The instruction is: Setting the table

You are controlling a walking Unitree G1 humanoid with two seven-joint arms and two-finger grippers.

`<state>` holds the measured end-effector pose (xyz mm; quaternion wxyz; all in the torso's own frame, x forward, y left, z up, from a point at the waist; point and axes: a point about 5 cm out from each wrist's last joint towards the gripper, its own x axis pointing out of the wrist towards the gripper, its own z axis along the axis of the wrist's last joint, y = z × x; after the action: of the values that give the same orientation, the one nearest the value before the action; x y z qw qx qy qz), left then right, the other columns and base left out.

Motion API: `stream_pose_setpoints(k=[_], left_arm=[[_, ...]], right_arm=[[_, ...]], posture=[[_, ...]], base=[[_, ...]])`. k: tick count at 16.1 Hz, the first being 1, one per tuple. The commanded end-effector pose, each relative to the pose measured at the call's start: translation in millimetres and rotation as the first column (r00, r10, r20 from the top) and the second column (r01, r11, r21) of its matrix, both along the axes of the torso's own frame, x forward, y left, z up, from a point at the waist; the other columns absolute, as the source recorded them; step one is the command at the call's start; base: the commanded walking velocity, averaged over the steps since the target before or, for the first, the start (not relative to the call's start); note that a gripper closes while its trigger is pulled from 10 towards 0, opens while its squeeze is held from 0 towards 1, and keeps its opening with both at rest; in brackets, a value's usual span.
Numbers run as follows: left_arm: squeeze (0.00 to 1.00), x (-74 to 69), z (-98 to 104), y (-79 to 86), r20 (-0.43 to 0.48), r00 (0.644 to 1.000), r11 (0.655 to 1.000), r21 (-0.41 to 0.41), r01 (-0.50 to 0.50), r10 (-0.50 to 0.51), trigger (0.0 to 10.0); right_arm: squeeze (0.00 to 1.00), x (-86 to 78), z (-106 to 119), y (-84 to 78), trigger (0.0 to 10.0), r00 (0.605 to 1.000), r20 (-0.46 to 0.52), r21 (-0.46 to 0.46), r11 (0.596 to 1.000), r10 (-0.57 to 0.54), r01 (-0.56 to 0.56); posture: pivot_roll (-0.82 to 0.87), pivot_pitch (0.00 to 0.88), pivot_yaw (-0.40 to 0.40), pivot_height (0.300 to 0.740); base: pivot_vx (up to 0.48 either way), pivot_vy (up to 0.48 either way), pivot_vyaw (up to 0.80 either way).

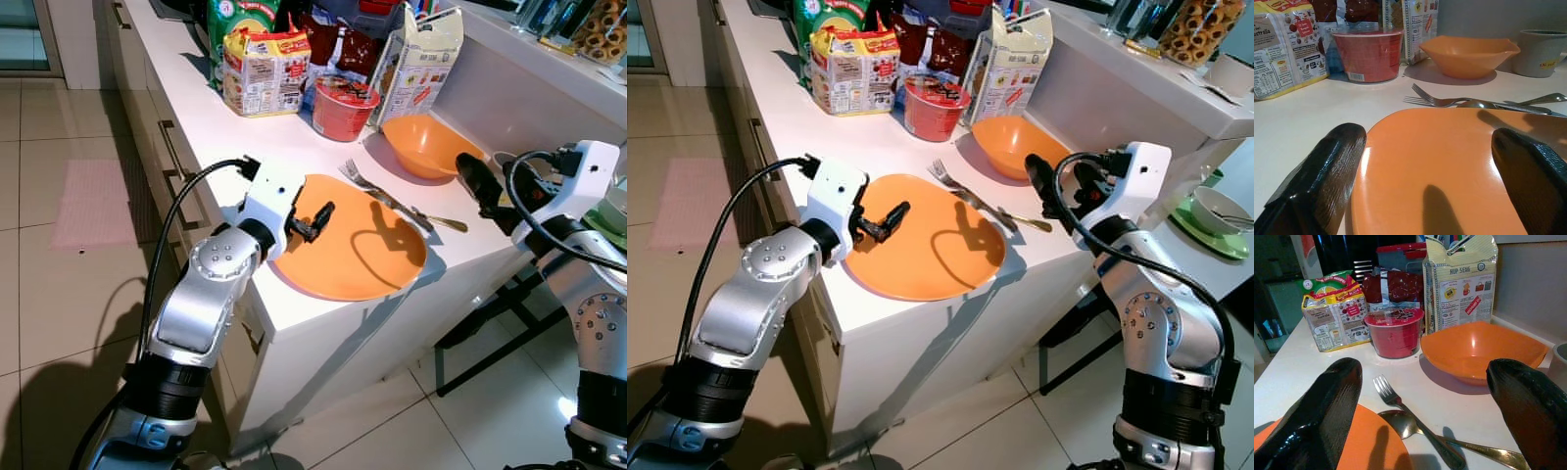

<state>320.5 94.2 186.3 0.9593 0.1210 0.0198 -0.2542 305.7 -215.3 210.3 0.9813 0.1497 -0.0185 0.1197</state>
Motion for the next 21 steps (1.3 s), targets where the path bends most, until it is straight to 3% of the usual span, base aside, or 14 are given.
stream_pose_setpoints(k=[1, 12, 16, 21], left_arm=[[0.00, -1.1, 5, -7.7, 0.016, 1.000, 1.000, 0.003, 0.024, -0.024, 10.0], [0.00, -0.2, 5, -7.2, 0.016, 1.000, 1.000, 0.005, 0.026, -0.026, 10.0], [0.00, -0.5, 3, -6.9, 0.014, 0.999, 0.999, -0.004, 0.045, -0.045, 10.0], [0.00, -0.3, -18, -1.9, -0.054, 0.995, 0.996, 0.026, 0.087, -0.086, 10.0]], right_arm=[[0.00, 0.8, 4, -5.2, 10.0, 1.000, 0.014, -0.005, 1.000, -0.015, 0.015], [0.00, 0.8, 3, -4.9, 10.0, 1.000, 0.013, -0.002, 1.000, -0.015, 0.015], [0.00, -1.2, -4, -5.4, 10.0, 0.999, -0.034, -0.028, 1.000, -0.013, 0.012], [0.00, -5.0, -10, -8.9, 10.0, 0.996, -0.086, -0.078, 0.997, 0.012, -0.019]], posture=[[0.00, 0.000, -0.245, 0.740], [0.00, 0.000, -0.242, 0.740], [0.00, 0.000, -0.226, 0.740], [-0.02, 0.000, -0.180, 0.740]], base=[[0.000, 0.000, 0.00], [0.000, 0.000, 0.00], [0.000, 0.000, 0.00], [0.000, 0.000, 0.00]])
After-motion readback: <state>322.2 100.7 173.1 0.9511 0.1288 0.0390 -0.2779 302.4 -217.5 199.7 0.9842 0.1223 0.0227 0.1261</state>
